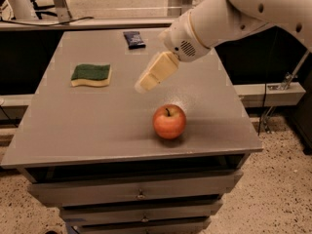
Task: Pick sponge
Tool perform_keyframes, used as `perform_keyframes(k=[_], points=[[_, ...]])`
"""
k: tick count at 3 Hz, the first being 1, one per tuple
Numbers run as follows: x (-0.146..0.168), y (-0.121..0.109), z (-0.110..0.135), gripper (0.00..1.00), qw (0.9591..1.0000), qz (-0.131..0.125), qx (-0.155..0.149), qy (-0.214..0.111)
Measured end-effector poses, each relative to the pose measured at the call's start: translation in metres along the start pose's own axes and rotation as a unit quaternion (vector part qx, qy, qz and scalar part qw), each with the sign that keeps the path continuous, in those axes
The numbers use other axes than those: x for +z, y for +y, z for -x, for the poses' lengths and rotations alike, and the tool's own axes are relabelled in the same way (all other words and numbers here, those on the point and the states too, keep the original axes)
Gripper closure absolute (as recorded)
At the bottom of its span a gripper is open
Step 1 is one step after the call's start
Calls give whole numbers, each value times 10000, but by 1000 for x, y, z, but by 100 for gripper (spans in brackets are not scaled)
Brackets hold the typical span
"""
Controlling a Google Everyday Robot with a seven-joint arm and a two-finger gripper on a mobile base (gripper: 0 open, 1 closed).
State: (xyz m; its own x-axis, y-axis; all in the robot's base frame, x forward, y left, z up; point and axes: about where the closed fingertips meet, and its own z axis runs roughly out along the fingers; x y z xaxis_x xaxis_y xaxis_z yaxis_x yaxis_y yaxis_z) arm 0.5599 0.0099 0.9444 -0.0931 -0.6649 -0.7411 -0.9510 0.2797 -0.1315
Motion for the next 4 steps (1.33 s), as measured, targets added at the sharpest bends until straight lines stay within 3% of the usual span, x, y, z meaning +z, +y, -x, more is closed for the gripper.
perform_keyframes(k=[1, 2, 4], points=[[0, 0, 1, 0, 10000, 8, -15, -13], [31, -11, 15, 0, 9992, 26, -301, -271], [125, -52, 38, 0, 9949, 33, -526, -865]])
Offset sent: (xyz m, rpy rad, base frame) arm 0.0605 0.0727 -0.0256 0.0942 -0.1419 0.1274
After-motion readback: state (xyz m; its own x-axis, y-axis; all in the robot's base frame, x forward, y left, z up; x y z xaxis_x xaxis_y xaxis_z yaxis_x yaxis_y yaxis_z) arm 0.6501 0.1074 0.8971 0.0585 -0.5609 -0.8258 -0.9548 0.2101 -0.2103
